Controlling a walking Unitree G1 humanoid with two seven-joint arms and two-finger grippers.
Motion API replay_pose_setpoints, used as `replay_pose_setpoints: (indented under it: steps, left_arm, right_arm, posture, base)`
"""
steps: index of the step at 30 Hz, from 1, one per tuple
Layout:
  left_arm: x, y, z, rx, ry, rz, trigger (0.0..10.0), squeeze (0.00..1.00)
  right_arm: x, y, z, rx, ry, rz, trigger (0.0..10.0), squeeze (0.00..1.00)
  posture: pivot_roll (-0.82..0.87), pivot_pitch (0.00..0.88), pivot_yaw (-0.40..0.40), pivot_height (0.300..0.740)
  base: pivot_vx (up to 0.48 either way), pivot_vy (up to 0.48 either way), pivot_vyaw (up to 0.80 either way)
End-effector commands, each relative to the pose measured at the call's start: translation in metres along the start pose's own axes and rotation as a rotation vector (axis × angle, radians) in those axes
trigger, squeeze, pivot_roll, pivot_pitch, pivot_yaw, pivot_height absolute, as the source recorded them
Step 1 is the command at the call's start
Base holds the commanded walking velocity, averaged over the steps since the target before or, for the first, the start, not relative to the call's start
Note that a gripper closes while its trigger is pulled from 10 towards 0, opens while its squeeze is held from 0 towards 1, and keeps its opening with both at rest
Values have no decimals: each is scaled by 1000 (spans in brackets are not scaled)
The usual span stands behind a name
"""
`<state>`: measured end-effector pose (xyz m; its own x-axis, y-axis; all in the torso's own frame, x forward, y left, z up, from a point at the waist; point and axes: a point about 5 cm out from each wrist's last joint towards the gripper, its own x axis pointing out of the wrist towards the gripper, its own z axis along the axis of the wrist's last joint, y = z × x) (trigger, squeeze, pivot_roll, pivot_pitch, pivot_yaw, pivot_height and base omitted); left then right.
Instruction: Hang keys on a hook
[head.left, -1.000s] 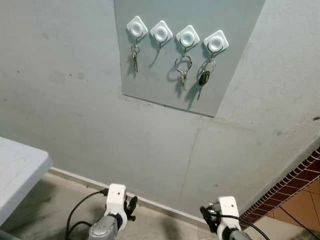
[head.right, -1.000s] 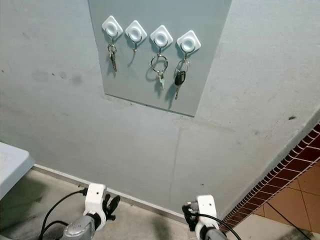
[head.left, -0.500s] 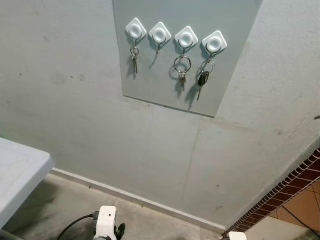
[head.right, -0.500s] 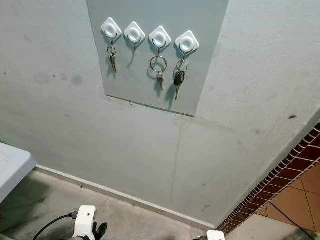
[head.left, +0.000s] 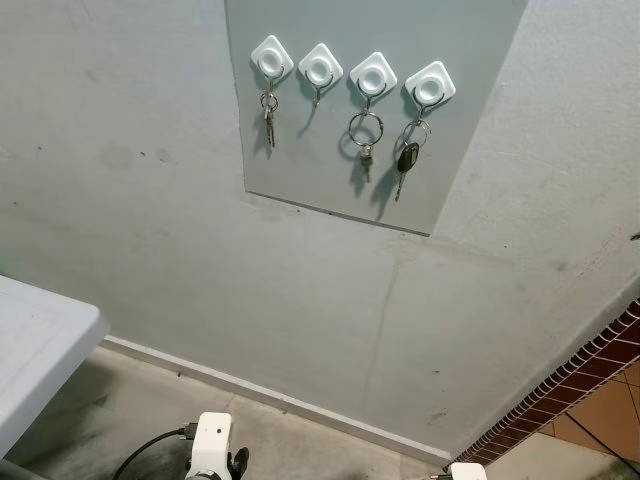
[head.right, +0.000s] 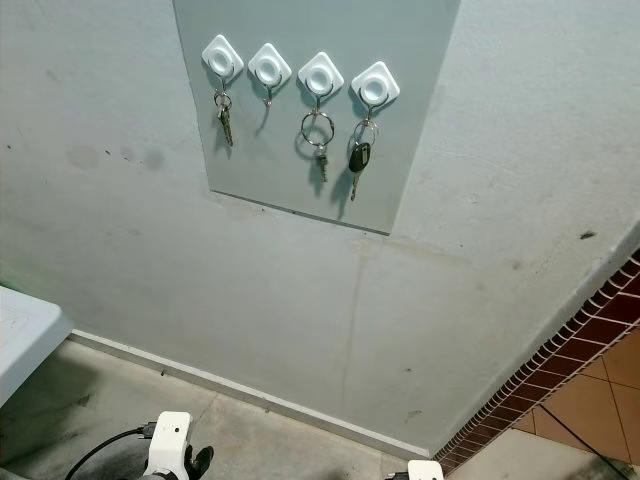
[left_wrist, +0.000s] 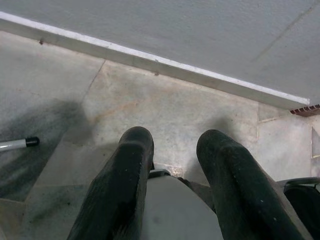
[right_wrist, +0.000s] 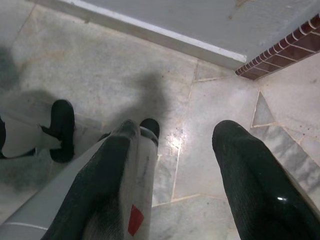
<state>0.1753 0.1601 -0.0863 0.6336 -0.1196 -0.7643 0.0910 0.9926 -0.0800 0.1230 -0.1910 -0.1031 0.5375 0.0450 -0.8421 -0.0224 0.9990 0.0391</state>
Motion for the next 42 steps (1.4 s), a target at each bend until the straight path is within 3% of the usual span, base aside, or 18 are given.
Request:
replay_pose_setpoints:
  steps: [1, 15, 42]
  left_arm:
    - [0, -3, -3, 3, 12, 4, 10000, 0]
    - [-7, 7, -22, -40, 70, 36, 10000, 0]
    - [-6, 7, -20, -64, 77, 35, 10000, 0]
  right_arm:
    - [0, 0, 0, -14, 10, -1, 10000, 0]
    - [1, 1, -1, -30, 22, 3, 10000, 0]
    - [-1, -2, -3, -11, 27, -11, 10000, 0]
  posture:
    - [127, 0, -64, 740]
    - [133, 0, -65, 740]
    - [102, 0, -46, 740]
  base:
    - [0, 0, 0]
    - [0, 0, 59]
    - [0, 0, 800]
